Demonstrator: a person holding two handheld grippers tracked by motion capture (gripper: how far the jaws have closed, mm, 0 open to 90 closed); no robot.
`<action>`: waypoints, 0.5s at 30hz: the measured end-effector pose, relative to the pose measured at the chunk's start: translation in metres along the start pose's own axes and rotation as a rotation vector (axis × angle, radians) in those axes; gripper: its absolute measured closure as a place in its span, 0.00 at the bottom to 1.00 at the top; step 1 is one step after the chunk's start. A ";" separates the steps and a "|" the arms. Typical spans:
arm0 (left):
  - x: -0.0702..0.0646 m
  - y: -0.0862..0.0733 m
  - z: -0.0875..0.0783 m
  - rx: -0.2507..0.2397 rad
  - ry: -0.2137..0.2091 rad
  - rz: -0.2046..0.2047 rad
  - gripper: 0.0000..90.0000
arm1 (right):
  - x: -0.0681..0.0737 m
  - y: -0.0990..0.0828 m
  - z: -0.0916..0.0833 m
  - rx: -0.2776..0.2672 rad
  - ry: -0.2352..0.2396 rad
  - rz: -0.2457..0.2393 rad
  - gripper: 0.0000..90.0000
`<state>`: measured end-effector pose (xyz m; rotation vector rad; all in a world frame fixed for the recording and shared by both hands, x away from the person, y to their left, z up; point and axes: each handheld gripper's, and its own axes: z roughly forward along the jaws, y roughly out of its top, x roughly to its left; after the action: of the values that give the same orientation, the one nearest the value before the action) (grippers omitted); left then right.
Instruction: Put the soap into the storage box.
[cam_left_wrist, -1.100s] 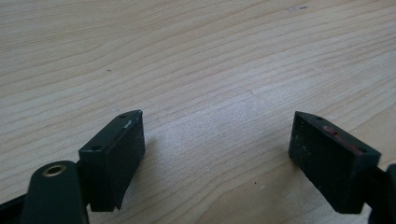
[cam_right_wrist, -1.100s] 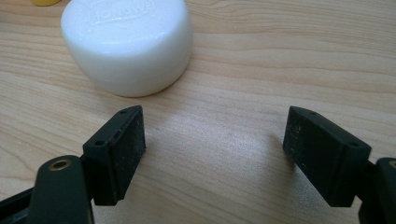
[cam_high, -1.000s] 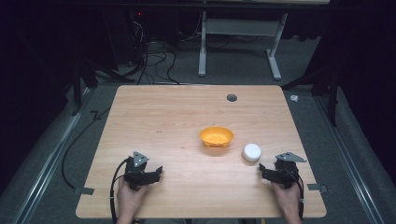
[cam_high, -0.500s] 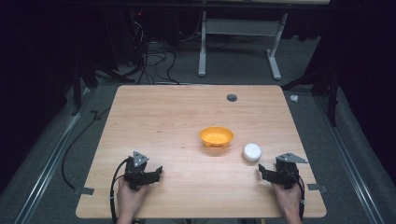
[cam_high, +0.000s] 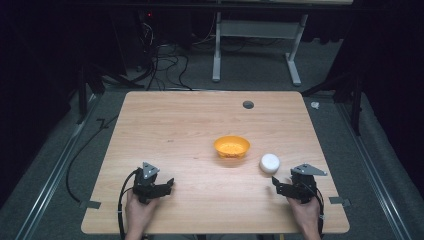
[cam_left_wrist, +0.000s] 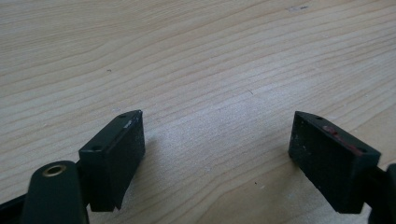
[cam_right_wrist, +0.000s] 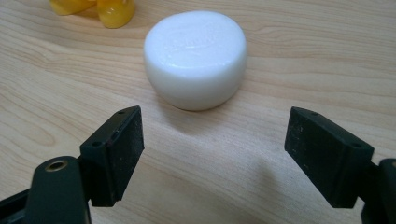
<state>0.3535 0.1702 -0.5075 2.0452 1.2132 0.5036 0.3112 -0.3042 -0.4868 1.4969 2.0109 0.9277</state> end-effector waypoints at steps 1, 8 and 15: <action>0.000 0.000 0.000 0.000 0.000 0.000 0.21 | 0.000 0.000 0.000 0.000 0.000 0.000 0.22; 0.000 0.000 0.000 0.000 0.000 0.000 0.21 | 0.009 0.008 0.004 -0.003 0.001 -0.028 0.21; 0.000 0.000 0.000 0.000 0.000 -0.001 0.21 | 0.014 0.016 0.009 -0.001 0.008 -0.036 0.19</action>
<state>0.3535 0.1702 -0.5075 2.0446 1.2136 0.5031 0.3238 -0.2859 -0.4808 1.4535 2.0354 0.9214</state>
